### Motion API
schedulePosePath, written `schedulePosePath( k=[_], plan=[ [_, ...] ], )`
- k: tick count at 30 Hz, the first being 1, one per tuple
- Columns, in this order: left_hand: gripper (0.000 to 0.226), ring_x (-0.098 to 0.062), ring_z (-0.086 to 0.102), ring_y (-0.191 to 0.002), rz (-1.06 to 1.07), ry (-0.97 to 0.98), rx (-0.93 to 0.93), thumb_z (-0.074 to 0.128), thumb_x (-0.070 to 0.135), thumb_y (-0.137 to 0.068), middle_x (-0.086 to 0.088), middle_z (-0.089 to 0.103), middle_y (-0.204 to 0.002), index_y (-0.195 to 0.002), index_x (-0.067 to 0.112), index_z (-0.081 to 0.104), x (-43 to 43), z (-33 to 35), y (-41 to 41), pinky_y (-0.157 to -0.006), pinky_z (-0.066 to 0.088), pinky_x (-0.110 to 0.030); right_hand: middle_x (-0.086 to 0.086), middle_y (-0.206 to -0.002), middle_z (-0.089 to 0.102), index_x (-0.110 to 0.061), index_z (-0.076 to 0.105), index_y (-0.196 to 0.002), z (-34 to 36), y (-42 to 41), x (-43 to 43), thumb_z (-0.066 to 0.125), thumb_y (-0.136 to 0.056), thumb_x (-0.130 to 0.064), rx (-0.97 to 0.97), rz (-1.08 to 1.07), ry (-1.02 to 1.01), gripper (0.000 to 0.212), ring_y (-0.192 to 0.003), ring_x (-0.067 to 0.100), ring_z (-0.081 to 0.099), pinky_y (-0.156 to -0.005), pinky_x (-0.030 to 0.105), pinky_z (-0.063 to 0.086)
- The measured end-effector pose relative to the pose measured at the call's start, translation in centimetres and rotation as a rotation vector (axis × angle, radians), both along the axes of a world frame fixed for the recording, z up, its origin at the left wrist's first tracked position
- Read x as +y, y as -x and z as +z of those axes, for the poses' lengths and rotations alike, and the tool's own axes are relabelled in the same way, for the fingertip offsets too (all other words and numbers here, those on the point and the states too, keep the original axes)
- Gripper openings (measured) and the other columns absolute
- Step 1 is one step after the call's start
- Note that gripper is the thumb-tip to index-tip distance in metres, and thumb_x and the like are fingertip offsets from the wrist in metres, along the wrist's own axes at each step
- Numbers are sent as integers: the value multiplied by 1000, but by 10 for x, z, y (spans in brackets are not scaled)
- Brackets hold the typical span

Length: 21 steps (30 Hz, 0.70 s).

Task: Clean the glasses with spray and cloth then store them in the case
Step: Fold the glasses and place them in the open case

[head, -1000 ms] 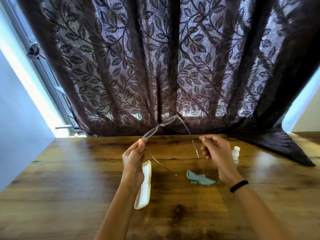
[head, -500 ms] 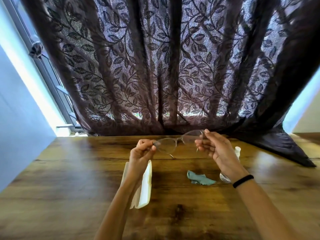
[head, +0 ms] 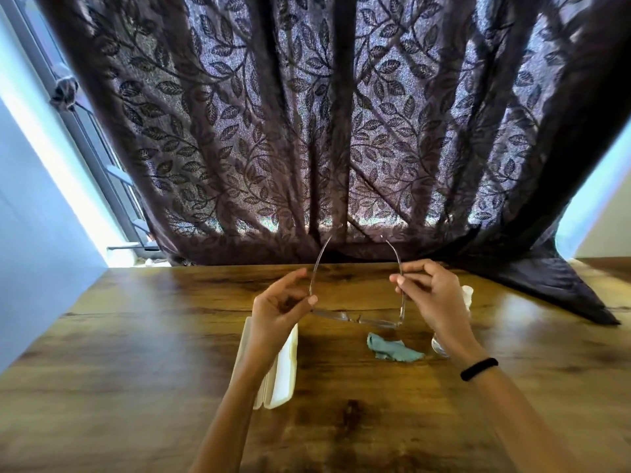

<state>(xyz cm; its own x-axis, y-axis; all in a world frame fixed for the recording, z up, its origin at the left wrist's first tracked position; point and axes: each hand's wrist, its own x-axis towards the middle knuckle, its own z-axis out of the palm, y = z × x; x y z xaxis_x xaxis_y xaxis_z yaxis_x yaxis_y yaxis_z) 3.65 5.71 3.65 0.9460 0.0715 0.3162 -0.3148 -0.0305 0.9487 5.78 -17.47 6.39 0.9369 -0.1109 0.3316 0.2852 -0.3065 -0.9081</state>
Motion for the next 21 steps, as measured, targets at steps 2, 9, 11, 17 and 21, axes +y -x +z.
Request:
schedulePosePath(
  k=[2, 9, 11, 17, 21],
  plan=[
    [41, -16, 69, -75, 54, -81, 28, 70, 2, -75, 0, 72, -76, -114, 11, 60, -1, -1, -1, -75, 57, -27, 3, -85, 72, -9, 64, -98, 0, 1, 4, 66, -81, -7, -78, -16, 144, 17, -73, 8, 67, -67, 24, 56],
    [29, -21, 70, -81, 108, -149, 61, 72, 3, -74, -12, 73, -88, -102, 6, 68, -11, 1, 1, -77, 56, -32, -3, -95, 68, -15, 69, -99, -6, 6, 21, 63, -83, -5, -141, 179, 495, 20, -72, 2, 59, -68, 11, 49],
    [27, -19, 70, -78, 147, -138, 54, 73, 3, -73, -11, 72, -86, -100, 8, 69, -12, 3, 0, -74, 56, -31, -4, -99, 66, -15, 69, -100, -10, 6, 26, 61, -84, -6, -134, 247, 565, 20, -76, -6, 54, -71, 6, 44],
    [26, -9, 69, -68, 243, -77, 35, 73, 4, -73, 0, 72, -77, -96, 14, 69, -6, 0, 0, -61, 56, -20, -1, -104, 65, -10, 64, -110, -8, 6, 19, 66, -81, -16, -185, 117, 433, 30, -86, 7, 61, -77, 3, 43],
    [27, -8, 69, -68, 268, -19, 55, 73, 2, -72, -1, 72, -77, -95, 16, 68, -3, -3, 0, -62, 57, -20, 6, -95, 70, -5, 69, -97, -13, 3, 3, 66, -81, -9, -181, -79, 362, 17, -81, 8, 59, -71, -4, 37]
  ],
)
